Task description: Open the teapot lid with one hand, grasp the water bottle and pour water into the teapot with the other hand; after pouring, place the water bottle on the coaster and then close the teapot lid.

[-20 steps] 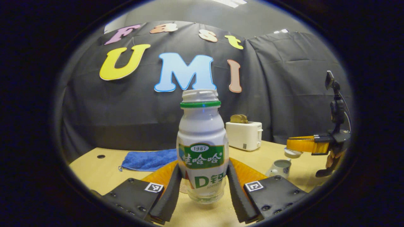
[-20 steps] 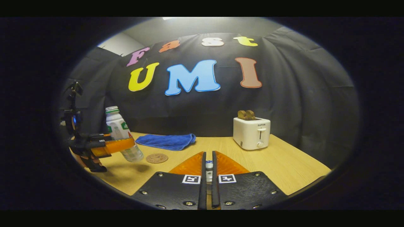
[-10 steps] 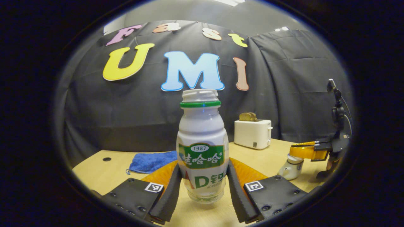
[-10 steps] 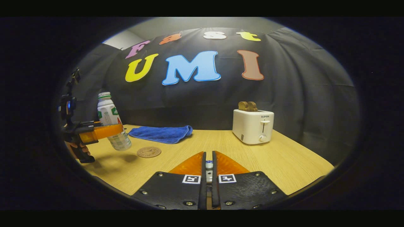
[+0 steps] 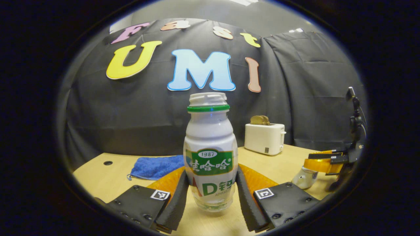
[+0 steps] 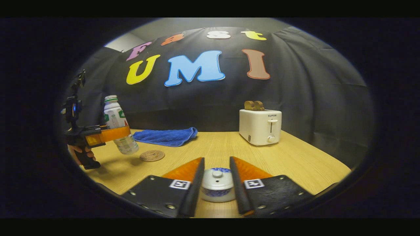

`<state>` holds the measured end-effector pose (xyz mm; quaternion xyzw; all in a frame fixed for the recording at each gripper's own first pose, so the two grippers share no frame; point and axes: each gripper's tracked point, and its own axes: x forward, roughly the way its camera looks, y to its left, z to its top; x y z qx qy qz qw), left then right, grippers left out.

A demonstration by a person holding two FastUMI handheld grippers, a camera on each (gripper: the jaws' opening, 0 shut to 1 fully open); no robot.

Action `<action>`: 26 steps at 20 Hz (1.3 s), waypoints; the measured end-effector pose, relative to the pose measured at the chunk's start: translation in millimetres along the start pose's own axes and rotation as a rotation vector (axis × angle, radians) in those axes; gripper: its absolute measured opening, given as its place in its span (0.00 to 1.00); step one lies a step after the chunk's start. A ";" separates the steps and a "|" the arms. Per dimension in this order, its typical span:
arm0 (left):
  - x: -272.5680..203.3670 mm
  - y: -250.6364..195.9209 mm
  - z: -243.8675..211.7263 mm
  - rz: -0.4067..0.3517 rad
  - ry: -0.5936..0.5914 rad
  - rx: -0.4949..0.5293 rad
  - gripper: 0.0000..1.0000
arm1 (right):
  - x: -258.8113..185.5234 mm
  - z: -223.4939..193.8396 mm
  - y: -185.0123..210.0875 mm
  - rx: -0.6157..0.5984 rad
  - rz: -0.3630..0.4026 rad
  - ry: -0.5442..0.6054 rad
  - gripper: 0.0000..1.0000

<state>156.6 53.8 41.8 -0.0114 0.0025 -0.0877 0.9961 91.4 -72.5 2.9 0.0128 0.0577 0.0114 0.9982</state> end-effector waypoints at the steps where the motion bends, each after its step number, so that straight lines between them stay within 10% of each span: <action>1: 4.3 3.3 1.9 0.009 -0.004 -0.014 0.83 | -3.7 5.6 0.5 -0.003 -0.003 -0.024 0.65; 2: 7.5 7.7 5.0 0.020 -0.013 -0.029 0.78 | -10.0 13.4 0.8 -0.005 -0.005 -0.048 0.92; 3: 12.1 10.2 6.1 0.025 -0.022 -0.042 0.83 | -16.9 19.0 1.5 -0.003 -0.011 -0.071 0.94; 23: 80.7 0.9 -53.8 0.025 0.126 0.052 0.77 | -66.8 29.8 -9.0 0.041 -0.013 -0.139 0.97; 26: 77.3 2.0 -56.0 0.035 0.117 0.018 0.89 | -66.4 27.3 -8.6 0.039 -0.012 -0.135 0.97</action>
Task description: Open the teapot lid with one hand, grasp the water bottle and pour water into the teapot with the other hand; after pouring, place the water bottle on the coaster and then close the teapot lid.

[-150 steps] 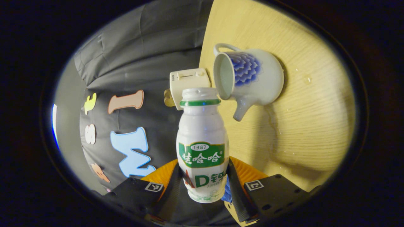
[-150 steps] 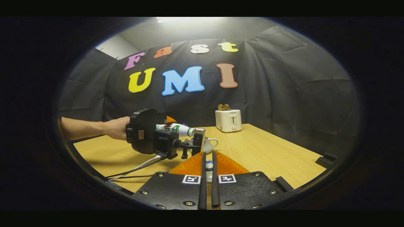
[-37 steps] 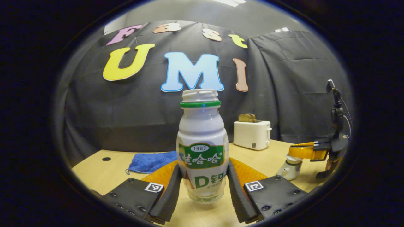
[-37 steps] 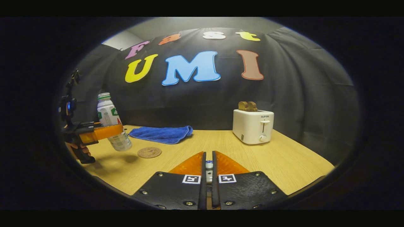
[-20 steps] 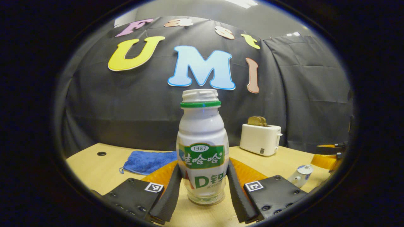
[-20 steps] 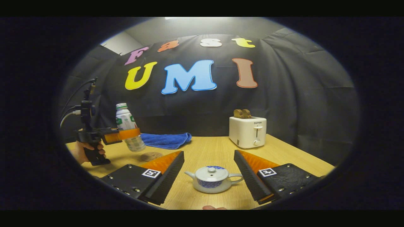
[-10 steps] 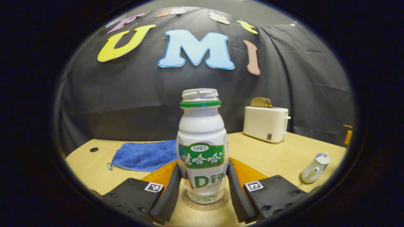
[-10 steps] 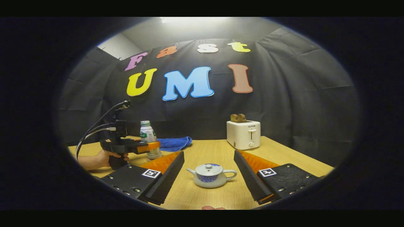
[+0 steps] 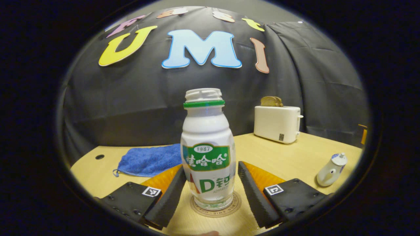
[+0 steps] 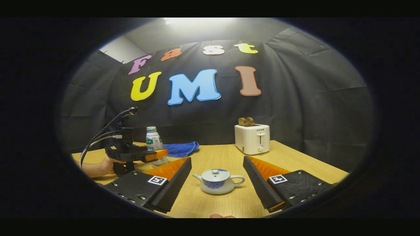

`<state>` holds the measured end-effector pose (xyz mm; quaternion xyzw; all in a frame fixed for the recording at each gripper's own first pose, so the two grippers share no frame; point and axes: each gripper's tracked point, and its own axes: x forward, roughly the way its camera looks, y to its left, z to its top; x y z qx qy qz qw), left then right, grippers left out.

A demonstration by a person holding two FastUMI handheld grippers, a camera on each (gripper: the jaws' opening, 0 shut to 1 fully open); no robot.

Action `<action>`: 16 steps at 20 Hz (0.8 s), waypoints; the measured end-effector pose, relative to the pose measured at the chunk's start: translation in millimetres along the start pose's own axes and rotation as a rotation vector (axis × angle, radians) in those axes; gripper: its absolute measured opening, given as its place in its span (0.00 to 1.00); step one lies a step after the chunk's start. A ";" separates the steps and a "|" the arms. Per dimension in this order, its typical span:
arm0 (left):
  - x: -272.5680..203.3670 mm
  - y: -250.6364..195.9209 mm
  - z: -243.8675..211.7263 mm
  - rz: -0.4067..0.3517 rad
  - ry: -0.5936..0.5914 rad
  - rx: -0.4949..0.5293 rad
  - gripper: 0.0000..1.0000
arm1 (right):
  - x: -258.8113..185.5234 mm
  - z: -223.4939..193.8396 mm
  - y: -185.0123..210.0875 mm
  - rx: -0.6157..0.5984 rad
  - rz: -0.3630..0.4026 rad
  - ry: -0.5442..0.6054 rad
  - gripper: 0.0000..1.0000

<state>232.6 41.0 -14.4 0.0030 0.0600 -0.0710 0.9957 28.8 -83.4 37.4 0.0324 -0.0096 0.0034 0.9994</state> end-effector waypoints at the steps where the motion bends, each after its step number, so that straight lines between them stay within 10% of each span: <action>1: -1.3 2.2 1.1 0.011 -0.010 0.001 0.92 | -0.5 -1.1 0.0 -0.003 0.000 0.004 0.97; 10: -31.6 -2.7 -2.1 0.026 -0.012 -0.009 1.00 | -14.1 -5.5 7.4 0.005 0.015 0.020 0.97; 16: -149.3 -3.3 -2.9 0.133 -0.059 -0.066 1.00 | -22.9 -18.3 54.6 0.005 0.084 0.031 0.97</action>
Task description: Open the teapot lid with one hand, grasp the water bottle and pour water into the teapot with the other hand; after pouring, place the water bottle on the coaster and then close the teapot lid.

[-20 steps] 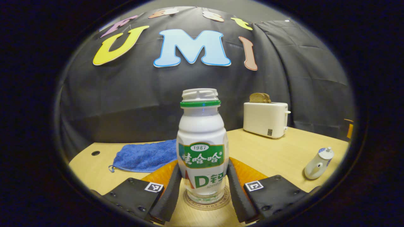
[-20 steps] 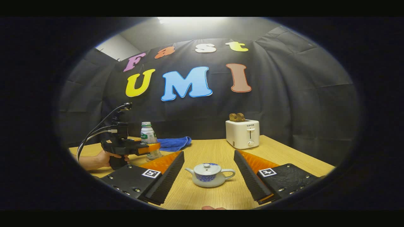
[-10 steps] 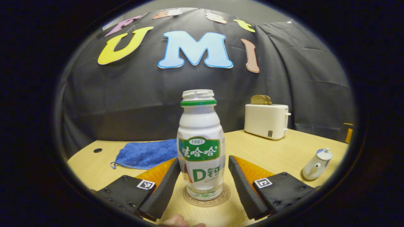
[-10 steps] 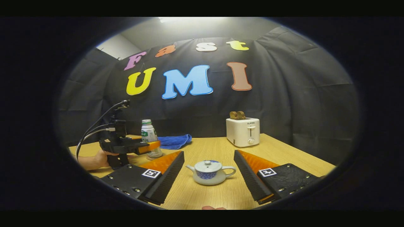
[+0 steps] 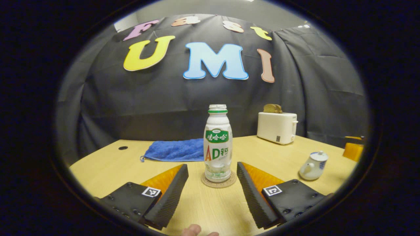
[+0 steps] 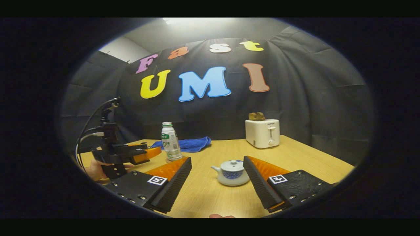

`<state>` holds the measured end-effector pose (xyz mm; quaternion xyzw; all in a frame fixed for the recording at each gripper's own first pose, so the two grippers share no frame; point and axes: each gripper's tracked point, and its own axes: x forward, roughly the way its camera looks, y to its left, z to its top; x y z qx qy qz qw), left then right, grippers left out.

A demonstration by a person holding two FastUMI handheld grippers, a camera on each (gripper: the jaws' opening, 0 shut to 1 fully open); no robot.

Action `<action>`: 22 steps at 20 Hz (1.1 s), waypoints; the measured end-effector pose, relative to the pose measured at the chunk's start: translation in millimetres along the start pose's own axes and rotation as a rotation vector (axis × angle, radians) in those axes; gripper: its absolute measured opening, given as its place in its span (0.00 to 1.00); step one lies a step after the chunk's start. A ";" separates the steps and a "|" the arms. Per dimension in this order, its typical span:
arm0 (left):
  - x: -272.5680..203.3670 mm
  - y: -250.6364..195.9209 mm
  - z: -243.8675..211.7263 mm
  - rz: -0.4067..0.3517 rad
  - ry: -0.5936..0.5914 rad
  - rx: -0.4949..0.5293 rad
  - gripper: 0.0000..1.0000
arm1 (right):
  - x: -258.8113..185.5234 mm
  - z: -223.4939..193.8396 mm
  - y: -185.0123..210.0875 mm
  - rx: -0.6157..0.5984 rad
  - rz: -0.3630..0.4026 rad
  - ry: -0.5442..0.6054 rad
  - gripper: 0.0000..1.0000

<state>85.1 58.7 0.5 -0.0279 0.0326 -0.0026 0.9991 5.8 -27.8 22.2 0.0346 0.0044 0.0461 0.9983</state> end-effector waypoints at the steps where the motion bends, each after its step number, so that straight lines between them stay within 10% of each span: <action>1: -18.6 10.7 3.2 0.034 -0.029 -0.017 1.00 | 2.5 -1.9 9.1 -0.009 0.001 -0.003 0.97; 10: -86.6 -8.0 -3.5 0.140 -0.087 0.044 1.00 | 6.0 -27.5 56.2 -0.075 -0.049 0.006 0.97; 14: -87.6 -10.9 -5.8 0.147 -0.084 0.046 1.00 | 2.3 -23.0 32.2 -0.074 -0.203 -0.010 0.95; 22: -91.1 -11.3 -5.6 0.191 -0.085 0.045 0.99 | 5.7 -26.9 59.9 -0.072 -0.062 0.001 0.95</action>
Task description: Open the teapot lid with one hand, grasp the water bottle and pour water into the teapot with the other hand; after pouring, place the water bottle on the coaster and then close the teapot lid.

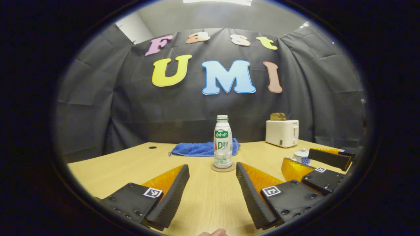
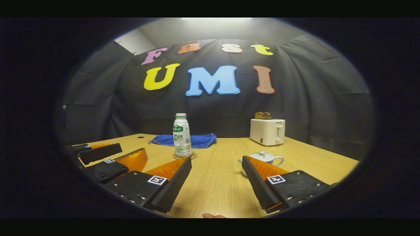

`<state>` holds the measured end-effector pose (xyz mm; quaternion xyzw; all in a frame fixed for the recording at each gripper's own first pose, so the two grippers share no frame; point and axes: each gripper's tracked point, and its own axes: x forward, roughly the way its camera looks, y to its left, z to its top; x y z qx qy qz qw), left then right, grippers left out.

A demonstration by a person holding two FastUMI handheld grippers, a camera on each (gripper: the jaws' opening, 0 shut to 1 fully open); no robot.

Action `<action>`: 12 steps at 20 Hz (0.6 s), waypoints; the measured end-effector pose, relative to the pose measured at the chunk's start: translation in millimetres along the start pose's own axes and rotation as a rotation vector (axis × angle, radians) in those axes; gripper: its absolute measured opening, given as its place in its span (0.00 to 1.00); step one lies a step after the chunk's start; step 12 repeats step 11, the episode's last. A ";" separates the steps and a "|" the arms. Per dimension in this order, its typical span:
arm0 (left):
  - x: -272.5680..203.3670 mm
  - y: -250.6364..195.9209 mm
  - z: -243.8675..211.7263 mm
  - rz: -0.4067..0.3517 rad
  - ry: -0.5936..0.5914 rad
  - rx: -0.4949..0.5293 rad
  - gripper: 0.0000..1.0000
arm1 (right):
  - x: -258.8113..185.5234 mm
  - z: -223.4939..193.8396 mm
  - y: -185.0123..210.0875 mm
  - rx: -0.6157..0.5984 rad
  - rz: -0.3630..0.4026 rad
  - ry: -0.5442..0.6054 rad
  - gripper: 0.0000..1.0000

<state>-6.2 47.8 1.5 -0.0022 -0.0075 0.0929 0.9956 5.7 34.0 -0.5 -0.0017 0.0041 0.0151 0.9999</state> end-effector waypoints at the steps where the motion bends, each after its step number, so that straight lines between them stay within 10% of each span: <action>1: 0.5 -0.5 -0.4 -0.001 0.000 0.002 0.99 | -0.2 -0.1 -1.6 0.001 0.000 0.001 0.95; 12: 1.1 -20.9 -0.5 -0.123 -0.004 -0.001 0.99 | -0.1 0.9 -10.4 0.001 -0.058 -0.004 0.95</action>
